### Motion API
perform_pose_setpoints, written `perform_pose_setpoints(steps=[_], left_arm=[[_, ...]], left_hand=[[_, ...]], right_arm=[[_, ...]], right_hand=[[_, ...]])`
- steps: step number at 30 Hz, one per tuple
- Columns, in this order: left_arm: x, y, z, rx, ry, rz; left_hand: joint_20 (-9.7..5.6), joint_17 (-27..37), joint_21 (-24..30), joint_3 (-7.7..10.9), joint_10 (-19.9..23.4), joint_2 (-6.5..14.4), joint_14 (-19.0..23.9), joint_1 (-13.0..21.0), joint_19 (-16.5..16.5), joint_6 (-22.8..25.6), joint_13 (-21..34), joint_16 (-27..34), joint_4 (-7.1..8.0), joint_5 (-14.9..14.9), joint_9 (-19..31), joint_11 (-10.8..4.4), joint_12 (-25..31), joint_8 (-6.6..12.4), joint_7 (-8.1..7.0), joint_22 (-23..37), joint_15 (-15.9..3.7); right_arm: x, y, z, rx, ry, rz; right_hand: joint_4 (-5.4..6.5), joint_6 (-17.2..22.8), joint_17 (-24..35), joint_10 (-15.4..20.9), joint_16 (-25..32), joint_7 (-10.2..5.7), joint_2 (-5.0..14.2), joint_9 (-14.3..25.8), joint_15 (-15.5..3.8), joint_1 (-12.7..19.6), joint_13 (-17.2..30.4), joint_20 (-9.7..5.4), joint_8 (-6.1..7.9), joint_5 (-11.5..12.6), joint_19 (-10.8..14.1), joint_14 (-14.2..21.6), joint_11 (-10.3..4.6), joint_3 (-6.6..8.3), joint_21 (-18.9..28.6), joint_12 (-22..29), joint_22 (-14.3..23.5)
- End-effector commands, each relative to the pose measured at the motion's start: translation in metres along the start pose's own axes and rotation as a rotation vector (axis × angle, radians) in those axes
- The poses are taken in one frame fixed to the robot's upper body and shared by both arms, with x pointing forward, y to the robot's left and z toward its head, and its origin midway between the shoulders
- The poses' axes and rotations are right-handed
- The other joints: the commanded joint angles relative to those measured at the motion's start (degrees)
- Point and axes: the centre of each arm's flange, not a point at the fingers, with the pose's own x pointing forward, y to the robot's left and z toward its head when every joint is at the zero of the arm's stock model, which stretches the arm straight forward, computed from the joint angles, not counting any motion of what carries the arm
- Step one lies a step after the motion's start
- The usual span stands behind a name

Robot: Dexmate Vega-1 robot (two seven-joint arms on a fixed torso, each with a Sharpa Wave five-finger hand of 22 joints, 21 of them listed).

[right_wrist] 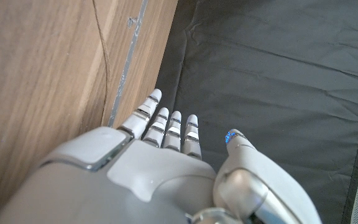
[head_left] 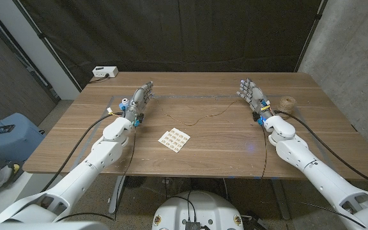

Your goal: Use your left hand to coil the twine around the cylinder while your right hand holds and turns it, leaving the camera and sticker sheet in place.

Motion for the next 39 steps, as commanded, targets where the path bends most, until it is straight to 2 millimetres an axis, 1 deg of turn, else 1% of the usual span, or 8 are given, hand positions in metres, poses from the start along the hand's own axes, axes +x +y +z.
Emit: perform_pose_setpoints(steps=[1,7,10,11,13,19,24,39], left_arm=[[-0.006,-0.006,0.002,-0.001,-0.009,-0.01],[-0.002,-0.011,0.002,0.006,-0.009,-0.017],[0.002,-0.014,0.001,0.007,-0.007,-0.02],[0.003,-0.015,0.001,0.006,-0.006,-0.021],[0.005,-0.018,0.001,0.008,-0.006,-0.022],[0.014,-0.023,-0.001,0.001,-0.011,-0.022],[0.02,-0.028,-0.003,-0.002,-0.009,-0.023],[0.031,-0.036,-0.009,-0.017,0.002,-0.037]], left_hand=[[-0.07,0.09,0.3,0.38,0.57,-0.02,0.12,0.53,0.38,0.38,0.12,0.26,-0.16,0.21,0.09,0.09,0.28,0.32,0.04,0.27,0.48],[-0.03,0.09,0.22,0.32,0.59,-0.06,0.16,0.56,0.38,0.42,0.12,0.26,-0.3,0.21,0.09,0.07,0.26,0.31,0.02,0.28,0.42],[-0.04,0.09,0.19,0.3,0.64,-0.07,0.16,0.58,0.41,0.43,0.12,0.26,-0.37,0.22,0.09,0.05,0.27,0.31,0.04,0.28,0.45],[-0.03,0.09,0.18,0.29,0.67,-0.06,0.2,0.58,0.42,0.44,0.12,0.27,-0.4,0.22,0.1,-0.03,0.28,0.31,0.04,0.28,0.46],[-0.03,0.09,0.16,0.28,0.64,-0.06,0.19,0.6,0.43,0.47,0.12,0.26,-0.44,0.22,0.1,0.0,0.26,0.31,0.07,0.28,0.48],[-0.05,0.09,0.09,0.24,0.63,-0.08,0.15,0.63,0.45,0.57,0.12,0.23,-0.58,0.23,0.1,-0.05,0.24,0.33,0.04,0.28,0.5],[-0.04,0.09,0.03,0.19,0.65,-0.11,0.16,0.66,0.48,0.6,0.12,0.22,-0.73,0.24,0.1,-0.04,0.22,0.32,0.04,0.29,0.46],[-0.04,0.08,-0.11,0.16,0.81,-0.14,0.25,0.82,0.55,0.67,0.12,0.22,-1.14,0.31,0.11,0.0,0.24,0.3,0.09,0.29,0.52]], right_arm=[[-0.007,0.002,0.001,-0.005,-0.002,0.003],[-0.003,0.0,0.006,-0.026,-0.016,0.008],[-0.001,-0.004,0.011,-0.05,-0.021,0.013],[0.0,-0.005,0.012,-0.058,-0.022,0.015],[0.001,-0.008,0.015,-0.073,-0.022,0.017],[0.005,-0.014,0.025,-0.181,-0.01,0.019],[0.004,-0.015,0.031,-0.246,-0.001,0.021],[0.003,-0.011,0.044,-0.432,0.019,0.048]], right_hand=[[0.05,0.53,0.11,0.41,0.42,0.11,0.01,0.2,-1.8,0.51,0.14,-1.41,0.35,0.25,0.37,0.48,0.06,0.56,0.24,0.17,0.1],[-0.05,0.54,0.03,0.46,0.38,0.08,-0.08,0.21,-1.72,0.6,0.15,-1.34,0.32,0.19,0.35,0.43,0.12,0.69,0.22,0.17,0.1],[-0.35,0.52,-0.11,0.46,0.3,0.09,-0.24,0.21,-1.69,0.89,0.15,-1.33,0.28,0.14,0.31,0.37,0.22,0.86,0.19,0.16,0.1],[-0.5,0.54,-0.18,0.43,0.28,0.09,-0.3,0.21,-1.67,1.04,0.15,-1.3,0.28,0.13,0.28,0.37,0.05,0.94,0.18,0.14,0.1],[-0.7,0.54,-0.27,0.38,0.23,0.11,-0.39,0.21,-1.61,1.24,0.15,-1.24,0.26,0.09,0.2,0.32,0.28,1.07,0.14,0.11,0.1],[-1.92,0.52,-0.68,0.28,0.08,0.14,-0.85,0.2,-1.35,2.41,0.15,-1.06,0.19,-0.05,0.04,0.2,0.38,1.54,0.08,0.03,0.1],[-2.7,0.43,-0.88,0.22,0.02,0.22,-1.19,0.2,-1.09,3.1,0.15,-0.96,0.12,-0.18,-0.03,0.11,0.12,1.73,0.06,-0.01,0.1],[-4.68,0.33,-1.24,0.07,-0.03,0.31,-1.97,0.19,-0.83,4.83,0.14,-0.72,0.03,-0.52,-0.12,-0.05,0.25,2.13,0.04,-0.11,0.09]])
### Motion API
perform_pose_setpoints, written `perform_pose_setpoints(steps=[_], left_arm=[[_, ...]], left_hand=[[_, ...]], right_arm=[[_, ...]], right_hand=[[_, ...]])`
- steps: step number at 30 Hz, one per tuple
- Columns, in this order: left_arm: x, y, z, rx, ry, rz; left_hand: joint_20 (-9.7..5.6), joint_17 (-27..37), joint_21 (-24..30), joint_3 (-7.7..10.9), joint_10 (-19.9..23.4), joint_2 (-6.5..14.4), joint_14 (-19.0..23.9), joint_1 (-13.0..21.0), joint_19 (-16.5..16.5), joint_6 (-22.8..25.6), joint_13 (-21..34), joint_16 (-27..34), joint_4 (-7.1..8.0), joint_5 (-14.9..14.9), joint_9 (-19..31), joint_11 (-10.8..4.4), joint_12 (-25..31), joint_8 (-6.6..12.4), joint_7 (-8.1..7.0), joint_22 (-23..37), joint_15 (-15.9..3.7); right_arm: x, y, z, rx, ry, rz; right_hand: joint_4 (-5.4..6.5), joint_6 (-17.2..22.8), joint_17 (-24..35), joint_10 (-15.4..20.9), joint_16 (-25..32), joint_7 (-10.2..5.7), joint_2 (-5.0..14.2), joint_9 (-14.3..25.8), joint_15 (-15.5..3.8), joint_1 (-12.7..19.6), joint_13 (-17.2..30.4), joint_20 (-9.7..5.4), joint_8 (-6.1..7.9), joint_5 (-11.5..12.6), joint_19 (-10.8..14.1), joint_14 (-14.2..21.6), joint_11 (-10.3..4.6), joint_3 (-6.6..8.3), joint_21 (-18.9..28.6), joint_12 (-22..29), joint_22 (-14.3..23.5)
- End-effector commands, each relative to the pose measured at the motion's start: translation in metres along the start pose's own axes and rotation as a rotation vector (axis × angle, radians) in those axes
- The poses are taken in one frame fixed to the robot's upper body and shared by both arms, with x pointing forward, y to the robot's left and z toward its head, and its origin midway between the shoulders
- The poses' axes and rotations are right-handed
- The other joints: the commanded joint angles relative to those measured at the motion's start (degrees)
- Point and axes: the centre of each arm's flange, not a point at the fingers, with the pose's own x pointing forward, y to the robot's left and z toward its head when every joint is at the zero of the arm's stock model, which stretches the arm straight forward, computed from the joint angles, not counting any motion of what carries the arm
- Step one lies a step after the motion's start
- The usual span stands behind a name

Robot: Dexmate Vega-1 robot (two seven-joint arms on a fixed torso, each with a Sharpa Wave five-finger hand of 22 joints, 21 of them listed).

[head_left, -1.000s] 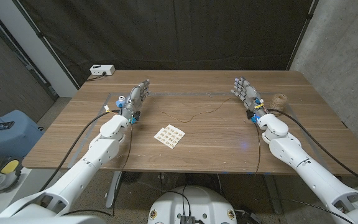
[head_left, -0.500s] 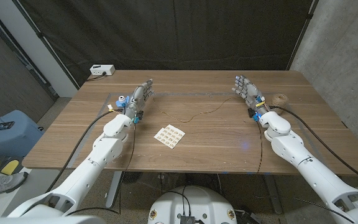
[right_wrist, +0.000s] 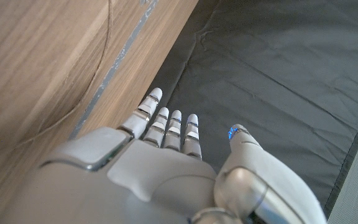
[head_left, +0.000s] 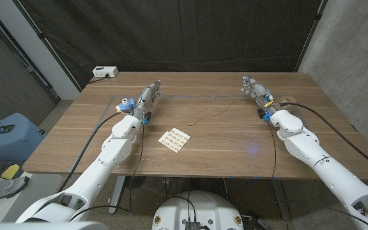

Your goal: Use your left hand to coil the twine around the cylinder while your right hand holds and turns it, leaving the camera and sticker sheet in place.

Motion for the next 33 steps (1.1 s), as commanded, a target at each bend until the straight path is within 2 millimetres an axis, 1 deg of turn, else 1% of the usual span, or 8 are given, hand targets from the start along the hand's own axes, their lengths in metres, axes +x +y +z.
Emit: perform_pose_setpoints(steps=[1,10,12,16,25,29,33], left_arm=[[0.009,-0.007,-0.004,-0.009,0.008,-0.013],[0.012,-0.01,-0.003,-0.008,0.009,-0.027],[0.012,-0.011,-0.003,-0.008,0.011,-0.031],[0.013,-0.012,-0.003,-0.007,0.011,-0.035],[0.013,-0.014,-0.006,-0.012,0.016,-0.035],[0.013,-0.015,-0.008,-0.015,0.016,-0.036],[0.014,-0.016,-0.008,-0.015,0.016,-0.038]], left_hand=[[-0.02,0.06,-0.12,-0.07,0.59,-0.14,0.04,0.83,0.56,0.67,0.14,0.21,-0.43,0.32,0.12,-0.2,0.24,0.3,0.1,0.3,0.35],[0.14,0.06,-0.3,-0.12,0.56,-0.23,0.03,1.03,0.55,0.68,0.14,0.18,-0.99,0.41,0.11,-0.12,0.17,0.25,0.08,0.31,0.25],[-0.12,0.05,-0.34,-0.19,0.65,-0.31,0.07,1.09,0.61,0.85,0.14,0.18,-1.2,0.43,0.11,-0.42,0.19,0.3,-0.19,0.31,0.03],[-0.08,0.05,-0.4,-0.23,0.65,-0.38,0.1,1.15,0.57,0.91,0.14,0.18,-1.42,0.45,0.1,-0.52,0.18,0.3,-0.2,0.32,-0.03],[0.01,0.05,-0.49,-0.26,0.69,-0.37,0.12,1.32,0.59,1.0,0.14,0.18,-1.82,0.52,0.1,-0.5,0.16,0.3,-0.16,0.32,0.03],[-0.02,0.06,-0.53,-0.28,0.7,-0.35,0.12,1.39,0.59,1.07,0.15,0.17,-1.98,0.55,0.1,-0.45,0.16,0.31,-0.12,0.32,0.11],[-0.01,0.06,-0.56,-0.31,0.74,-0.35,0.1,1.46,0.63,1.11,0.15,0.17,-2.17,0.57,0.1,-0.5,0.16,0.3,-0.11,0.32,0.14]], right_arm=[[0.0,-0.002,0.012,-0.151,0.01,0.014],[0.002,-0.005,0.024,-0.265,0.007,0.023],[0.002,-0.006,0.026,-0.293,0.007,0.029],[0.004,-0.006,0.03,-0.353,0.008,0.046],[0.004,-0.005,0.042,-0.514,0.019,0.088],[0.004,-0.004,0.045,-0.57,0.021,0.101],[0.003,-0.005,0.048,-0.627,0.026,0.111]], right_hand=[[-0.69,0.03,-0.03,0.13,-0.04,0.17,-0.36,0.2,-0.79,1.07,0.15,-0.68,0.02,-0.26,-0.12,-0.07,0.2,0.09,0.03,-0.08,0.1],[-1.69,0.1,-0.15,0.09,-0.02,0.2,-0.79,0.19,-0.64,1.89,0.14,-0.46,0.03,-0.45,-0.16,-0.11,0.26,0.21,0.03,-0.12,0.1],[-1.89,0.08,-0.17,0.07,0.0,0.2,-0.89,0.19,-0.58,2.04,0.14,-0.39,0.01,-0.49,-0.25,-0.09,0.3,0.22,0.0,-0.13,0.1],[-2.35,0.08,-0.21,0.13,0.0,0.22,-1.13,0.19,-0.51,2.38,0.15,-0.31,0.01,-0.59,-0.26,-0.13,0.3,0.23,0.0,-0.11,0.1],[-3.31,-0.07,-0.27,0.29,-0.09,0.42,-1.63,0.19,0.01,3.14,0.15,-0.05,-0.06,-0.75,-0.38,-0.48,0.3,0.28,-0.04,-0.05,0.1],[-4.13,-0.22,-0.31,0.53,-0.08,0.48,-1.95,0.19,0.24,3.86,0.17,0.05,-0.1,-0.85,-0.41,-0.58,0.72,0.4,-0.04,0.03,0.09],[-4.86,-0.34,-0.33,0.54,-0.05,0.77,-2.24,0.19,0.4,4.52,0.18,0.3,-0.12,-0.94,-0.44,-0.59,0.75,0.5,-0.04,0.03,0.09]])
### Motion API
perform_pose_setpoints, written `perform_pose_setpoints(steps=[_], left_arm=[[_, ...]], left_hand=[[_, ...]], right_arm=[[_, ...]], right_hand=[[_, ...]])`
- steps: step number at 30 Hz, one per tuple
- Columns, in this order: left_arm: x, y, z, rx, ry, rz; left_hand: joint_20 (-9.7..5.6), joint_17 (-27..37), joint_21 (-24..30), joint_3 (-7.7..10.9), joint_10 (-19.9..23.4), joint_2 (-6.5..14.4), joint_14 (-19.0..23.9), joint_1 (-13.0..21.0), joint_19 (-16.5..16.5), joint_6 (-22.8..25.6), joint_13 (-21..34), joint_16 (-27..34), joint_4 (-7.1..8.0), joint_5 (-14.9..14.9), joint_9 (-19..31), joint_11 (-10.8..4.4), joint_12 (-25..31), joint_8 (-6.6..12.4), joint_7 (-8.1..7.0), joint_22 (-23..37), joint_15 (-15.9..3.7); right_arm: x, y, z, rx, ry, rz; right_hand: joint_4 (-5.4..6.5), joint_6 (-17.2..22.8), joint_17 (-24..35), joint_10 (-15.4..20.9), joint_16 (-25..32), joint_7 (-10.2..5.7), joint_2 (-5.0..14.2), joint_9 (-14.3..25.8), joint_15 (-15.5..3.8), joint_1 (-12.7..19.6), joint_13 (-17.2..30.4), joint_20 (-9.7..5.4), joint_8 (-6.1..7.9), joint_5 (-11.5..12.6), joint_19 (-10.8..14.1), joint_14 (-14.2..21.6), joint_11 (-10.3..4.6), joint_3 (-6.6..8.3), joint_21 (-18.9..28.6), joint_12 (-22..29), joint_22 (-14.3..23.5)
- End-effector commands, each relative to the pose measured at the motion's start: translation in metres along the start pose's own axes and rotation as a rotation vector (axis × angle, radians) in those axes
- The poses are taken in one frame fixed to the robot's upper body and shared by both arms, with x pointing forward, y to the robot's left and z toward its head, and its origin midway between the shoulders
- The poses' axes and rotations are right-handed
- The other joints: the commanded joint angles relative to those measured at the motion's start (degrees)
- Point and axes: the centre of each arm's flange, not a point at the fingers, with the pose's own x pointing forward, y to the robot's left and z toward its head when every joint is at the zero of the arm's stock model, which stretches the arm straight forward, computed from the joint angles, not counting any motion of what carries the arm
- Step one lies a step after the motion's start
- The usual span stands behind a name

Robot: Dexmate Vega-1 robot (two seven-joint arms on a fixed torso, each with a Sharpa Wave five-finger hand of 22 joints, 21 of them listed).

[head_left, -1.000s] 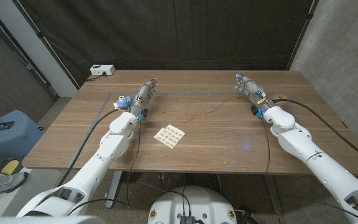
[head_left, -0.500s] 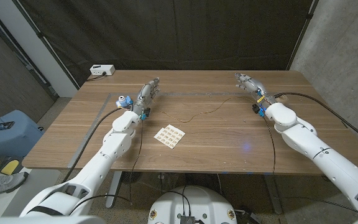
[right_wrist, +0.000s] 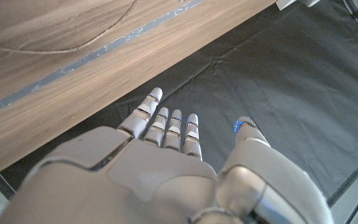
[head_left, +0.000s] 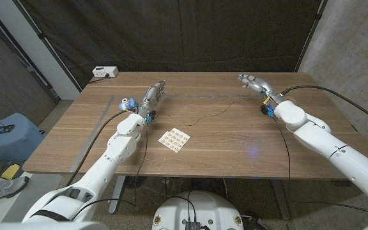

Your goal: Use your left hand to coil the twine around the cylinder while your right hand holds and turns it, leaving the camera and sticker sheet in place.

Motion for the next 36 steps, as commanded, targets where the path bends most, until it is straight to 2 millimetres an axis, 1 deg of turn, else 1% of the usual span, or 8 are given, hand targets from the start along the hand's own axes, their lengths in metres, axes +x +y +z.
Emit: perform_pose_setpoints(steps=[1,4,15,16,19,23,36], left_arm=[[0.001,-0.004,-0.003,-0.003,0.003,-0.008],[0.001,-0.005,-0.004,-0.005,0.006,-0.01],[0.002,-0.008,-0.006,-0.006,0.011,-0.02],[0.003,-0.008,-0.006,-0.007,0.011,-0.02],[0.003,-0.009,-0.007,-0.009,0.014,-0.022],[0.004,-0.009,-0.007,-0.008,0.013,-0.025],[0.007,-0.007,-0.009,-0.01,0.016,-0.027]], left_hand=[[-0.02,0.08,-0.18,0.08,0.45,-0.15,0.12,0.63,0.63,0.48,0.16,0.17,-0.4,0.35,0.11,-0.2,0.17,0.29,-0.15,0.05,0.17],[-0.02,0.08,-0.2,0.07,0.46,-0.13,0.11,0.67,0.64,0.49,0.16,0.17,-0.51,0.37,0.11,-0.26,0.16,0.29,-0.2,0.05,0.23],[0.01,0.1,-0.29,-0.02,0.53,-0.05,0.15,0.84,0.67,0.54,0.17,0.19,-0.93,0.42,0.11,-0.18,0.15,0.26,-0.21,0.06,0.28],[-0.05,0.1,-0.29,-0.03,0.51,-0.04,0.18,0.85,0.68,0.56,0.17,0.2,-0.96,0.42,0.11,-0.21,0.14,0.27,-0.24,0.06,0.21],[-0.04,0.11,-0.3,-0.07,0.53,-0.01,0.21,0.89,0.71,0.61,0.17,0.22,-1.06,0.43,0.12,-0.32,0.14,0.27,-0.3,0.06,0.24],[-0.06,0.11,-0.31,-0.1,0.55,-0.01,0.21,0.91,0.73,0.65,0.17,0.21,-1.13,0.44,0.12,-0.3,0.14,0.28,-0.33,0.06,0.32],[-0.05,0.13,-0.37,-0.27,0.58,0.03,0.17,1.01,0.78,0.76,0.18,0.21,-1.45,0.46,0.13,-0.31,0.13,0.28,-0.35,0.07,0.37]], right_arm=[[-0.003,-0.007,0.009,-0.194,0.012,0.036],[-0.004,-0.009,0.01,-0.234,0.014,0.044],[-0.008,-0.017,0.015,-0.382,0.026,0.072],[-0.008,-0.018,0.016,-0.397,0.027,0.076],[-0.007,-0.019,0.017,-0.435,0.031,0.087],[-0.005,-0.021,0.019,-0.483,0.034,0.103],[0.003,-0.025,0.031,-0.694,0.041,0.165]], right_hand=[[-1.25,0.11,-0.01,0.42,0.01,0.56,-0.51,0.2,0.49,1.47,0.19,0.42,-0.09,-0.16,-0.08,0.01,0.54,0.32,0.02,0.09,0.09],[-2.0,0.1,-0.02,1.05,0.11,0.82,-0.79,0.2,0.89,2.16,0.21,0.93,-0.06,-0.24,0.12,0.18,0.71,0.43,0.09,0.32,0.08],[-3.37,0.1,-0.02,1.33,0.17,1.37,-1.32,0.22,1.28,3.44,0.26,1.48,0.0,-0.36,0.28,0.18,0.99,0.61,0.12,0.36,0.07],[-3.71,0.13,-0.02,1.67,0.21,1.38,-1.42,0.23,1.36,3.78,0.29,1.56,0.03,-0.37,0.34,0.25,1.41,0.67,0.13,0.48,0.07],[-4.23,0.1,-0.01,2.05,0.29,1.44,-1.49,0.25,1.39,4.37,0.33,1.67,0.05,-0.38,0.5,0.4,1.31,0.82,0.17,0.61,0.07],[-4.6,0.13,0.0,2.06,0.33,1.56,-1.64,0.26,1.41,4.75,0.38,1.8,0.08,-0.39,0.57,0.47,1.76,0.87,0.18,0.61,0.07],[-5.7,0.24,0.0,2.28,0.45,2.24,-2.28,0.31,1.39,5.97,0.57,2.34,0.2,-0.31,0.96,0.81,2.27,1.0,0.26,0.69,0.07]])
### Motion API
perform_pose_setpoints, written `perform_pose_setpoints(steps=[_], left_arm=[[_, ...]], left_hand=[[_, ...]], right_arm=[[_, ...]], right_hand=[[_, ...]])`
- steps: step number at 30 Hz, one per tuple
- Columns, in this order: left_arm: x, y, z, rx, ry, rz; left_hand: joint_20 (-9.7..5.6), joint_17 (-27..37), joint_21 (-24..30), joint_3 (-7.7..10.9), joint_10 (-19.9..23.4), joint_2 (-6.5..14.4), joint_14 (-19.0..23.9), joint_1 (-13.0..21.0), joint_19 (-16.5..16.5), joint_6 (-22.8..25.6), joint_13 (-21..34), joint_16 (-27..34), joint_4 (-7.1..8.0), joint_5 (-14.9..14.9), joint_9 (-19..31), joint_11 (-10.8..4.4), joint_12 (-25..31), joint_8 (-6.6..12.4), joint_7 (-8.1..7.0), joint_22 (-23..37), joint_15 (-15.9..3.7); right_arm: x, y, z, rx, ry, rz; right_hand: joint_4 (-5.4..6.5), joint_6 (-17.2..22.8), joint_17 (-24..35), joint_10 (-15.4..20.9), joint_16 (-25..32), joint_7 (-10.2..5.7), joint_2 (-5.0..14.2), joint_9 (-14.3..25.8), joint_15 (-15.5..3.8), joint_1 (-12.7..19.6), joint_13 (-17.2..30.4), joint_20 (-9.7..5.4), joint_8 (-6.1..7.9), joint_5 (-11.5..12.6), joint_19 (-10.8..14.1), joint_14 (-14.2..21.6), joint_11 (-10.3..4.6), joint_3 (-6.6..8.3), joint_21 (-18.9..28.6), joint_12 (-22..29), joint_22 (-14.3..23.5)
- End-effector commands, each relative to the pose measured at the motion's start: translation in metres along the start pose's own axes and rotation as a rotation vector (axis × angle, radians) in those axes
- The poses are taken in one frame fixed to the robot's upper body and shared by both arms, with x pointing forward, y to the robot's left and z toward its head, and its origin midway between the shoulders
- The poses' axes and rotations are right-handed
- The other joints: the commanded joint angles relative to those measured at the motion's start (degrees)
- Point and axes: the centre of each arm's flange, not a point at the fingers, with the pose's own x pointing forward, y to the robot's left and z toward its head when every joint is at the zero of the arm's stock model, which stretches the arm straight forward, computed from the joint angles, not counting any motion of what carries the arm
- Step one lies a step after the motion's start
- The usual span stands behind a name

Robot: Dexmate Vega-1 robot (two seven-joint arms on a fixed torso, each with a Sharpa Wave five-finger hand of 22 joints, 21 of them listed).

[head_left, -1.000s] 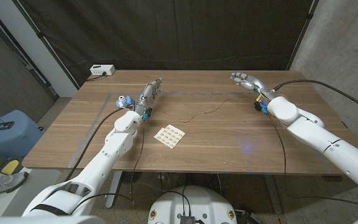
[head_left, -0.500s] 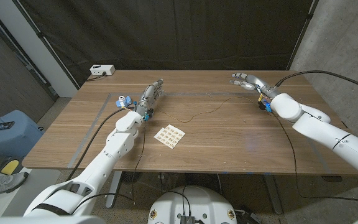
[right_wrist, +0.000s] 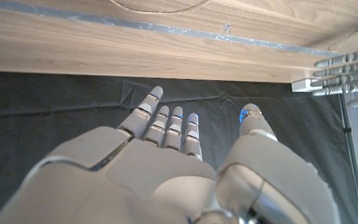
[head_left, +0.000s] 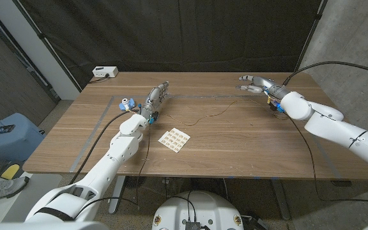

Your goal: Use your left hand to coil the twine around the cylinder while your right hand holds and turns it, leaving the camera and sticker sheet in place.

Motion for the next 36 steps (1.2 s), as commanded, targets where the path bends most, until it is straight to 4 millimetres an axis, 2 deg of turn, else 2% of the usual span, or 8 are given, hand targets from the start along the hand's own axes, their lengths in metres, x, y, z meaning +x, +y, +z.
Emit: perform_pose_setpoints(steps=[1,13,17,29,36], left_arm=[[0.003,0.0,-0.003,-0.006,0.005,-0.003],[0.005,0.0,-0.004,-0.011,0.007,-0.004],[0.006,-0.001,-0.005,-0.013,0.01,-0.01],[0.006,-0.002,-0.005,-0.012,0.017,-0.02],[0.007,-0.002,-0.006,-0.013,0.02,-0.024]], left_hand=[[-0.04,0.13,-0.03,0.04,0.23,0.04,0.17,0.58,0.77,0.46,0.19,0.21,-0.36,0.46,0.13,-0.01,0.11,0.28,-0.07,0.08,0.38],[-0.01,0.14,-0.07,-0.09,0.31,0.12,0.2,0.66,0.8,0.54,0.19,0.24,-0.58,0.48,0.14,0.01,0.12,0.28,-0.03,0.09,0.41],[-0.09,0.15,-0.09,-0.13,0.36,0.15,0.2,0.69,0.81,0.62,0.2,0.24,-0.64,0.49,0.14,-0.03,0.13,0.3,-0.05,0.09,0.36],[-0.05,0.17,-0.12,-0.22,0.36,0.26,0.18,0.76,0.83,0.74,0.2,0.24,-0.78,0.5,0.15,0.07,0.11,0.31,-0.05,0.1,0.39],[-0.04,0.18,-0.12,-0.29,0.44,0.31,0.17,0.79,0.86,0.88,0.21,0.26,-0.83,0.51,0.16,0.03,0.14,0.33,-0.07,0.1,0.43]], right_arm=[[0.005,-0.009,0.006,-0.185,0.008,0.052],[0.006,-0.016,0.01,-0.32,0.019,0.093],[0.006,-0.019,0.013,-0.384,0.026,0.117],[0.003,-0.027,0.021,-0.583,0.074,0.166],[0.002,-0.028,0.022,-0.661,0.083,0.183]], right_hand=[[-0.59,-0.07,0.19,0.39,0.46,0.52,-0.23,0.32,0.26,1.12,0.31,0.47,0.21,-0.07,0.25,0.32,0.38,0.07,0.25,0.49,0.08],[-2.5,0.19,0.16,0.81,0.5,1.43,-2.14,0.41,0.35,4.4,0.6,1.07,0.58,0.6,0.81,0.69,0.59,0.47,0.27,0.67,0.06],[-2.72,0.27,0.16,0.83,0.47,1.5,-2.62,0.44,0.36,5.25,0.66,1.29,0.67,0.8,0.85,0.69,0.41,0.58,0.24,0.69,0.06],[-2.81,1.43,0.14,1.4,0.47,1.97,-4.09,0.54,0.45,7.65,0.89,1.8,1.21,1.27,0.94,0.88,0.67,0.81,0.16,0.94,0.07],[-2.3,3.49,0.18,3.25,0.6,1.63,-5.88,0.64,0.44,8.39,1.19,3.25,1.89,1.58,0.8,1.34,0.41,0.31,0.04,1.66,0.11]])
